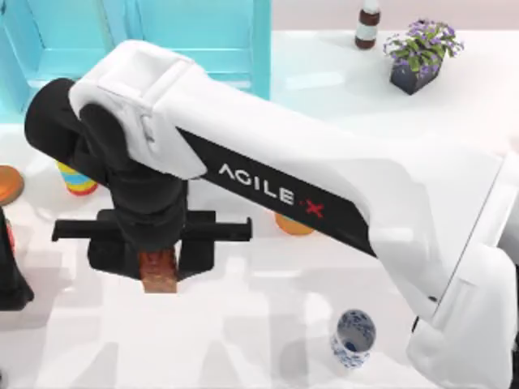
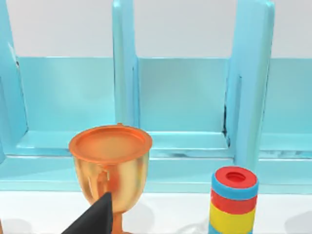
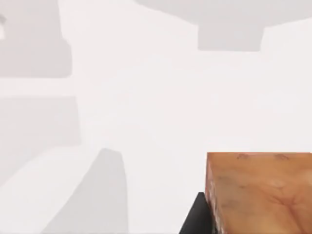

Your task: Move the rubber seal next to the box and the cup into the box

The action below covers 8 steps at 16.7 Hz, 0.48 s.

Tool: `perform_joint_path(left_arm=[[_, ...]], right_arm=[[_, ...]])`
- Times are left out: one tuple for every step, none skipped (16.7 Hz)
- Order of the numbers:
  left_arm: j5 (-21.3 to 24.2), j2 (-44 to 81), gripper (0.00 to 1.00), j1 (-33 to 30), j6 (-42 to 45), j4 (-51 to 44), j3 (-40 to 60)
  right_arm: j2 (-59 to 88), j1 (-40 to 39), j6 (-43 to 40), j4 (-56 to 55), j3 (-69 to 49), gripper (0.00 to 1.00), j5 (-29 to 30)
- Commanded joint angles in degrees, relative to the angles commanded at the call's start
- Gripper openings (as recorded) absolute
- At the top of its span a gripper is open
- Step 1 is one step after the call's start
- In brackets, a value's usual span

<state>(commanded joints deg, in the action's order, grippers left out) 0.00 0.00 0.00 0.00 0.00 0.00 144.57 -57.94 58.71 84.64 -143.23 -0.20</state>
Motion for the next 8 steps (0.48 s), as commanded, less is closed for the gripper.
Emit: perform_joint_path(left_arm=[[0.0, 0.0, 1.0, 0.0, 0.0, 0.0, 0.0], [0.0, 0.0, 1.0, 0.0, 0.0, 0.0, 0.0], [0.0, 0.0, 1.0, 0.0, 0.0, 0.0, 0.0], [0.0, 0.0, 1.0, 0.0, 0.0, 0.0, 0.0], [0.0, 0.0, 1.0, 0.0, 0.0, 0.0, 0.0], [0.0, 0.0, 1.0, 0.0, 0.0, 0.0, 0.0], [0.0, 0.0, 1.0, 0.0, 0.0, 0.0, 0.0], [0.0, 0.0, 1.0, 0.0, 0.0, 0.0, 0.0]], right_arm=[[-3.0, 0.3, -0.3, -1.6, 4.6, 0.0, -0.1], [-5.9, 0.6, -0.6, -3.1, 9.1, 0.0, -0.1], [-8.7, 0.8, -0.9, -4.6, 13.4, 0.0, -0.2], [-11.3, 1.1, -1.2, -5.9, 17.4, 0.0, -0.2], [-13.7, 1.3, -1.4, -7.2, 21.2, 0.0, -0.3], [-15.9, 1.5, -1.7, -8.4, 24.7, 0.0, -0.3], [-17.8, 1.7, -1.9, -9.4, 27.8, 0.0, -0.4], [-19.5, 1.9, -2.1, -10.3, 30.4, 0.0, -0.4]])
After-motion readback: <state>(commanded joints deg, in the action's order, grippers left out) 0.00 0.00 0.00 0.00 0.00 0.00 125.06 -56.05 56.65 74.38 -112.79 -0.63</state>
